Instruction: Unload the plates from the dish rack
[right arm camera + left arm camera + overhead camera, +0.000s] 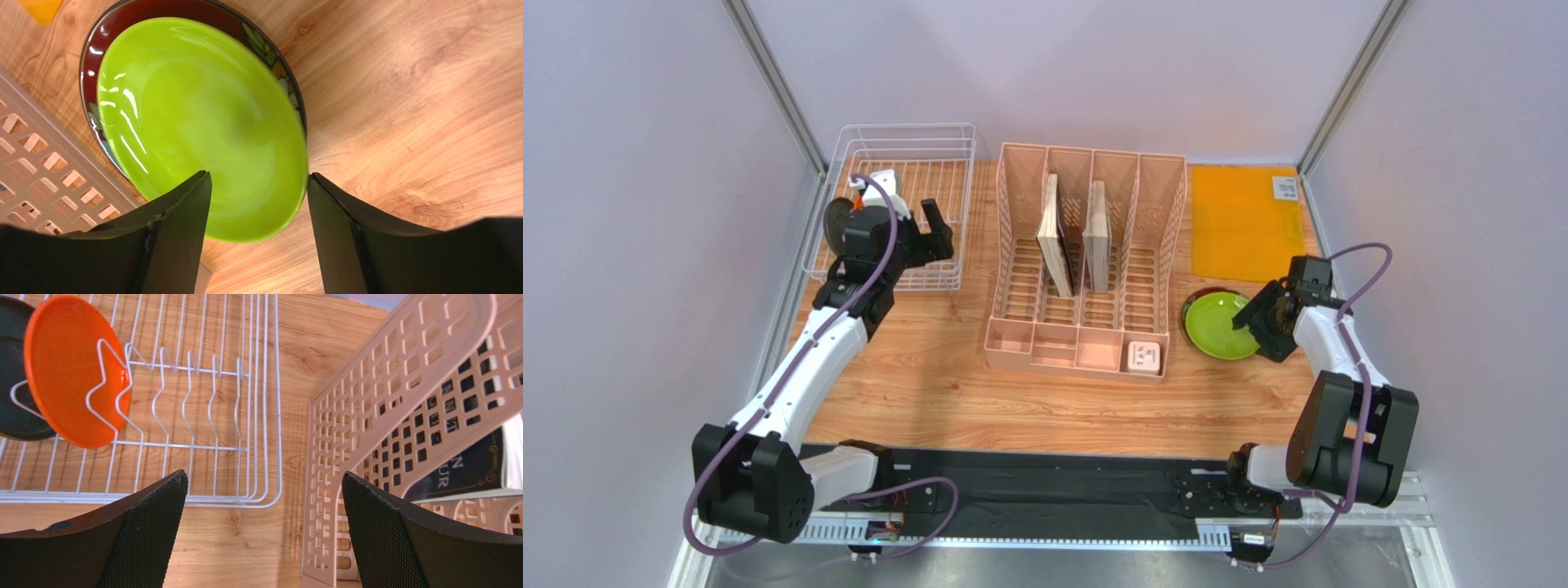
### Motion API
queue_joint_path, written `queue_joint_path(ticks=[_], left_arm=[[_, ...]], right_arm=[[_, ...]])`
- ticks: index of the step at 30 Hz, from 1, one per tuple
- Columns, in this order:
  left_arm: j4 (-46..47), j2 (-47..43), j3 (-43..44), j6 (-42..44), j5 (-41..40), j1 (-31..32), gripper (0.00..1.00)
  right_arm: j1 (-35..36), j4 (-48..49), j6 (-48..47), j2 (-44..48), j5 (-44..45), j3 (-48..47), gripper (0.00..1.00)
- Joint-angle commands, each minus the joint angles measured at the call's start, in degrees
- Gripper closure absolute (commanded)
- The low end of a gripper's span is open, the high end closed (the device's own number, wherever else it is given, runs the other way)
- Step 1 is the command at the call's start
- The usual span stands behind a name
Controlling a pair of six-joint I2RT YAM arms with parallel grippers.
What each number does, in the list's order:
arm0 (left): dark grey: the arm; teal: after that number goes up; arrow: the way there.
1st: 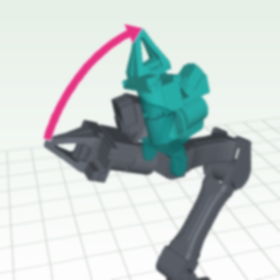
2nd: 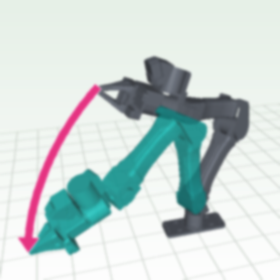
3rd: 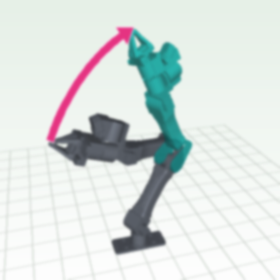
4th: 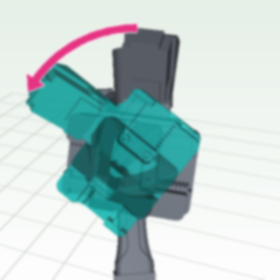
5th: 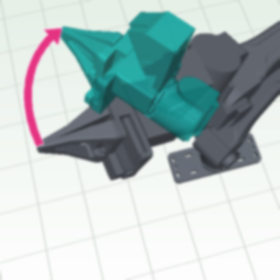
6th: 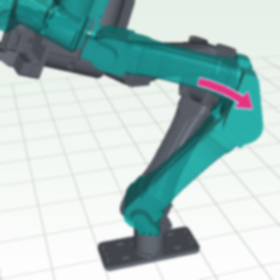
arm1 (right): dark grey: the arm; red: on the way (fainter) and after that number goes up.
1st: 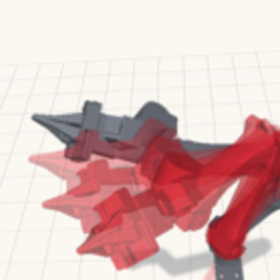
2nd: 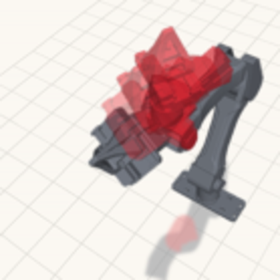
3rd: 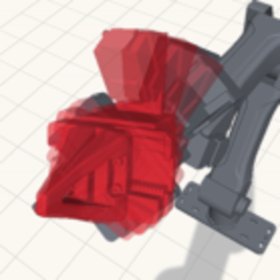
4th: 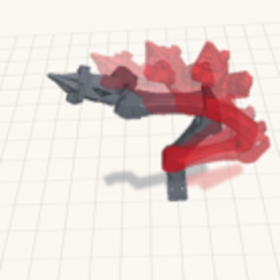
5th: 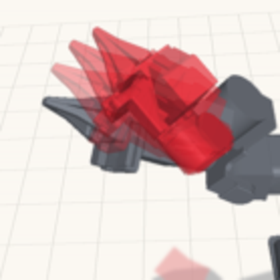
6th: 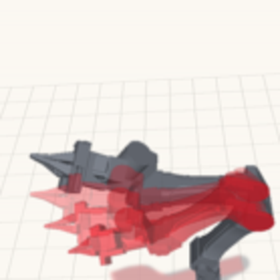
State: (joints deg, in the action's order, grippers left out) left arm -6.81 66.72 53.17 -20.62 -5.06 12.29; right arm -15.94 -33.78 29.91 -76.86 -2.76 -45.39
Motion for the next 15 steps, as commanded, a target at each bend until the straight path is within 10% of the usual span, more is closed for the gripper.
queue_joint_path(ticks=[1,15], left_arm=[[1.8,1.2,0.9,1.6,-4.1,-1.1,0.0],[5.9,10.2,6.6,4.2,-7.9,-10.2,0.0]], right_arm=[[-0.1,-0.8,-0.9,0.9,5.2,-3.7,0.34],[2.8,2.0,0.2,8.6,-0.3,-10.1,0.26]])
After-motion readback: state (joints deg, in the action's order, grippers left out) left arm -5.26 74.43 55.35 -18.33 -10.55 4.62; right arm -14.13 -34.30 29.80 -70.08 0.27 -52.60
